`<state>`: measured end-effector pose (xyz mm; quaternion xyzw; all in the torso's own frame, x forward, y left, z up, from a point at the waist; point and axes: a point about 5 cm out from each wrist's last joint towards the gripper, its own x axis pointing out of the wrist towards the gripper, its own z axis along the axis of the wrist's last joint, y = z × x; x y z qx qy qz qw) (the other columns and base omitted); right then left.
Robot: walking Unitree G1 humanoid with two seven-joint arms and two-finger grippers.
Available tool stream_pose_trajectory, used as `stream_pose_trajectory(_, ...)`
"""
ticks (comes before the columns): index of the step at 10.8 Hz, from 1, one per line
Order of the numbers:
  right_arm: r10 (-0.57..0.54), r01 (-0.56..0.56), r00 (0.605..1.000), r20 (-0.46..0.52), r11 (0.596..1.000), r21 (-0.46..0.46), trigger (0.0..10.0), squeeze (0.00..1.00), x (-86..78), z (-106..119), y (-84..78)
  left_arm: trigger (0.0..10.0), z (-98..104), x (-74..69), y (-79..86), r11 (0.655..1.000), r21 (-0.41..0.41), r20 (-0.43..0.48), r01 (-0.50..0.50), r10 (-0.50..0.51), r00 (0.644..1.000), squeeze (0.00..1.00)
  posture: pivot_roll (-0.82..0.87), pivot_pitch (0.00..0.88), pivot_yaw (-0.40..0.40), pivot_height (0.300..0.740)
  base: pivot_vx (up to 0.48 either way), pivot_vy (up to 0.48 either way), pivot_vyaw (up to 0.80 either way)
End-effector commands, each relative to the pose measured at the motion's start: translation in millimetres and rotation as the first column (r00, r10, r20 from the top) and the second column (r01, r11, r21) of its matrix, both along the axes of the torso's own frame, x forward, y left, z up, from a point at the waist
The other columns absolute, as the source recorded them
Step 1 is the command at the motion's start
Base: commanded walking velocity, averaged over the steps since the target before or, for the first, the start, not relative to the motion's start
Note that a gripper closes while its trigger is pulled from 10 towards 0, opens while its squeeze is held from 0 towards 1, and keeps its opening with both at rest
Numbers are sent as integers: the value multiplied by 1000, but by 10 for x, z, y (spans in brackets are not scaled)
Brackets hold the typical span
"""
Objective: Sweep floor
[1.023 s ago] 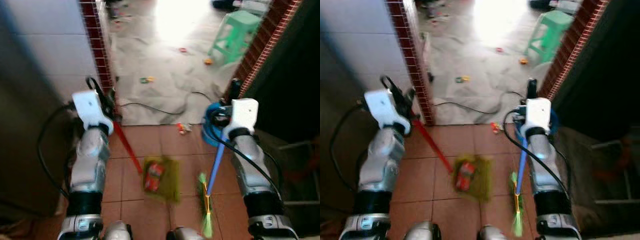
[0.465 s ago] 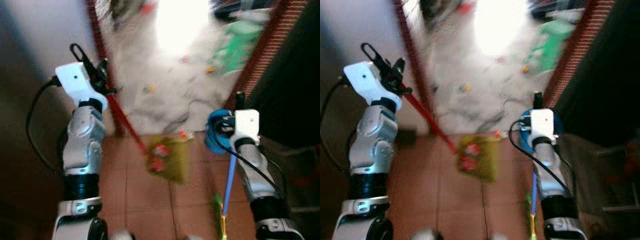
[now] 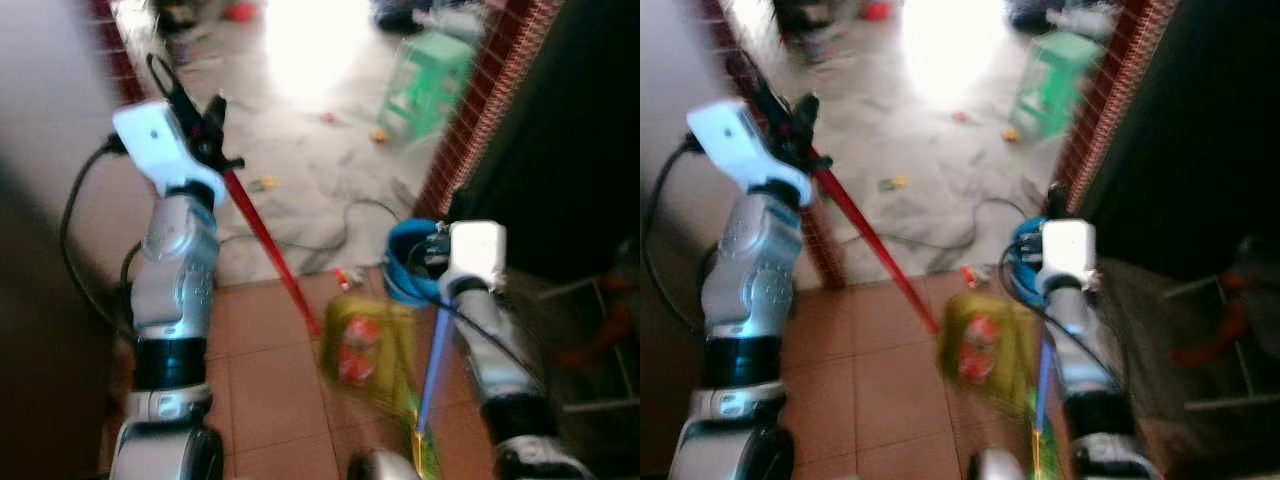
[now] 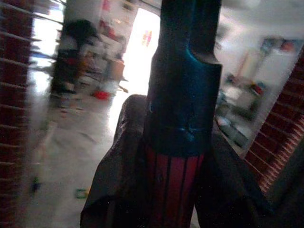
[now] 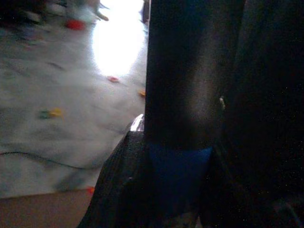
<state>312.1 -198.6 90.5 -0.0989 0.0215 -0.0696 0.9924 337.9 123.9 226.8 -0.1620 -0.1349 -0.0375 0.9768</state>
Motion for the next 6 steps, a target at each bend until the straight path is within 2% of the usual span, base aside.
stream_pose_trajectory(1,32,-30,999,42,999,-38,10000,0,54,110,64,10000,201,-27,66,999,-45,86,-10,14,996,0,-21,0,7,740,431,0,0)
stream_pose_trajectory(2,36,-34,998,45,999,-34,10000,0,62,111,86,10000,216,-18,65,997,-78,82,-9,16,997,0,-21,0,9,740,480,0,0)
stream_pose_trajectory(6,43,-42,998,46,999,-32,10000,0,56,102,92,10000,239,16,92,994,-107,78,-30,38,996,0,-23,0,8,740,480,0,0)
